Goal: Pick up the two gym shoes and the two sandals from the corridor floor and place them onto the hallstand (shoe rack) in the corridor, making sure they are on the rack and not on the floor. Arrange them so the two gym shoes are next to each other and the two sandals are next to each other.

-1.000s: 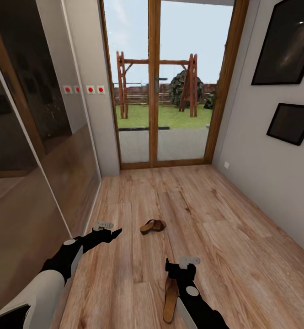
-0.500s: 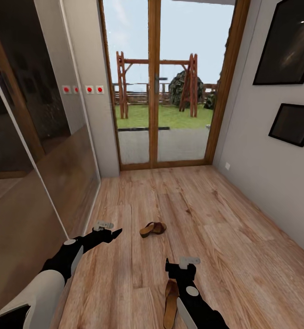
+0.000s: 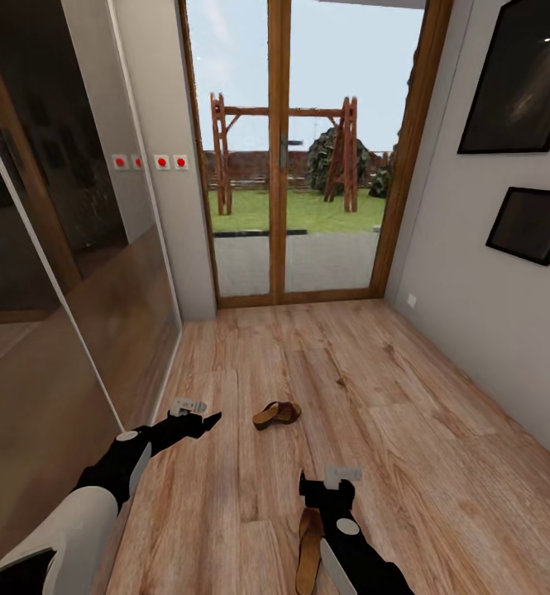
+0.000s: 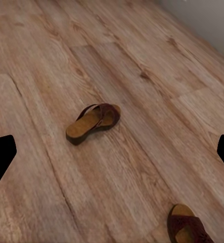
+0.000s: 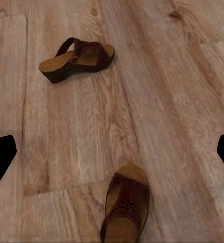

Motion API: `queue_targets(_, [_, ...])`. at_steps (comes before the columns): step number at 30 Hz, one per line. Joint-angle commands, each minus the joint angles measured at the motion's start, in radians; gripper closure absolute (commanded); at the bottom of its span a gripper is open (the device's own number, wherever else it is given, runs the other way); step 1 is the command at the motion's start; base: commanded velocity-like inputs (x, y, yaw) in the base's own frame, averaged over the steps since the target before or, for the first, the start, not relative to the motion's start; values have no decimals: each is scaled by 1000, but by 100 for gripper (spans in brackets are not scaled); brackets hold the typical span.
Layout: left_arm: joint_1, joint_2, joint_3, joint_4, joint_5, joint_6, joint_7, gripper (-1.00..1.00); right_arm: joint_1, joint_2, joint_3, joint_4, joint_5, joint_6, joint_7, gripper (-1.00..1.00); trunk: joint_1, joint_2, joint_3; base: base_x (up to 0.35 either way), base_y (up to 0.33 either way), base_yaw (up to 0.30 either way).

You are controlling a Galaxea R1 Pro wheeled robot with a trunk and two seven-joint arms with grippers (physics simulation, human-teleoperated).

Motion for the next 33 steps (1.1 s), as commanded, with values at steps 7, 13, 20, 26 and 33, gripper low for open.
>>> queue_targets(7, [-7,-4,9,-1,-8,6,-8,-100,-1,0,4,85,-240,63,-4,-100,0,0,-1,0,0,0])
queue_targets(13, [-9,-9,9,-1,-8,7,-8,-100,-1,0,7,107,-325,66,-2,-100,4,-7,-4,0,0,0])
queue_targets(20, [-11,-15,10,-1,-6,11,-8,-100,-1,0,7,104,-341,65,-2,-100,30,-56,-26,0,0,0])
queue_targets(26, [-28,-19,8,-1,-6,18,-7,-100,-1,0,6,90,-343,66,-2,-100,53,-98,-45,0,0,0])
queue_targets(33, [-83,-20,7,-2,-6,89,-8,-100,-1,0,5,62,-343,66,-2,-100,80,-147,-67,0,0,0])
